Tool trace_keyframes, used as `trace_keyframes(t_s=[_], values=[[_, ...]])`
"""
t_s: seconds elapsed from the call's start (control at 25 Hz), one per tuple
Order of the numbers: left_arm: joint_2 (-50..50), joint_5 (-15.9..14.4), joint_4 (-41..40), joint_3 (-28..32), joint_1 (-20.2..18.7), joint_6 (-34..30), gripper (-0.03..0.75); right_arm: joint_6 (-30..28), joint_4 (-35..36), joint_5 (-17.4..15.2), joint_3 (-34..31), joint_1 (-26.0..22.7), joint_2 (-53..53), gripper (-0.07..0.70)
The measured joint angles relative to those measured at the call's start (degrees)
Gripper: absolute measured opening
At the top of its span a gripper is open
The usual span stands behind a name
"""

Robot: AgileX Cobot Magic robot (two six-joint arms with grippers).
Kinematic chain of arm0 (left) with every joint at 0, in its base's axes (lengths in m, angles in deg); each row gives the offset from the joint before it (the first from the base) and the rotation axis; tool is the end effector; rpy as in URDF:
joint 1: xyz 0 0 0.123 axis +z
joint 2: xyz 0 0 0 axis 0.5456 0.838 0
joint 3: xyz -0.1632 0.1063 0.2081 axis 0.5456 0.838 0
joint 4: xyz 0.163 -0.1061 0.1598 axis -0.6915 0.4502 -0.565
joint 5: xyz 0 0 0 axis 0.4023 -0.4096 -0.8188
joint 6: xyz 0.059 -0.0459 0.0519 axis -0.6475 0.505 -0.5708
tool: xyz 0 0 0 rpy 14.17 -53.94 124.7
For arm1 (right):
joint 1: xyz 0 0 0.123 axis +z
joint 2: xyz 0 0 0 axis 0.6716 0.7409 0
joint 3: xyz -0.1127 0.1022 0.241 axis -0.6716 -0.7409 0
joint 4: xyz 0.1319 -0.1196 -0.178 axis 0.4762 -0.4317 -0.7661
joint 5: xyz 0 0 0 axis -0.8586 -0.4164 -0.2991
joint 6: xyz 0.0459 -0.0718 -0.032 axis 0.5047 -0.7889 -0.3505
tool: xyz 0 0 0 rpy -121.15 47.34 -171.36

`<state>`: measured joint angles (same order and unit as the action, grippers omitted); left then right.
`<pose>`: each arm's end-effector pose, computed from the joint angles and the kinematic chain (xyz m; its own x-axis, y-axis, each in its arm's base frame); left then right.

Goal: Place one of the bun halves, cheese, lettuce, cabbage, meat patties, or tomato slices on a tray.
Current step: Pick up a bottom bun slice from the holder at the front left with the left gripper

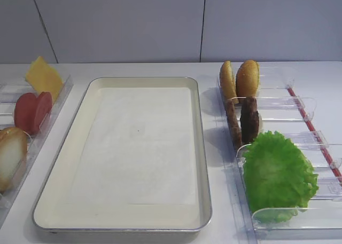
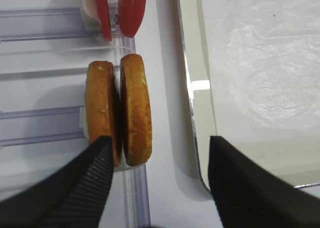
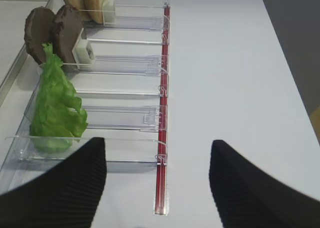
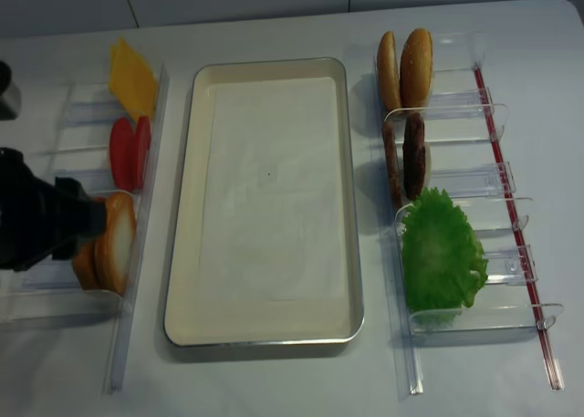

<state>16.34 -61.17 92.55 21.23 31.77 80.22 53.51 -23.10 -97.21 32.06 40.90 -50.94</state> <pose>0.1680 -0.0166 0.3076 -0.8670 -0.0024 -0.4984 0.0738 0.9884 -0.1330 -0.0078 0.0068 0.2632 -0.5330 -0.0130 -0.8460 -0.0529 0.9984 0.0180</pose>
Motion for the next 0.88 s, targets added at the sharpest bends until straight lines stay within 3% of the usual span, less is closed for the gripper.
trace_keyframes(t_s=[0.2, 0.4, 0.88], values=[[4.95, -0.14, -0.46, -0.74, -3.16, 0.28, 0.419, 0.0, 0.0, 0.0, 0.0, 0.0, 0.0, 0.444], [9.28, -0.14, -4.83, -0.85, -6.13, 5.13, 0.412, 0.0, 0.0, 0.0, 0.0, 0.0, 0.0, 0.444], [15.78, 1.34, -6.61, -2.04, -6.7, 6.89, 0.383, 0.0, 0.0, 0.0, 0.0, 0.0, 0.0, 0.444]])
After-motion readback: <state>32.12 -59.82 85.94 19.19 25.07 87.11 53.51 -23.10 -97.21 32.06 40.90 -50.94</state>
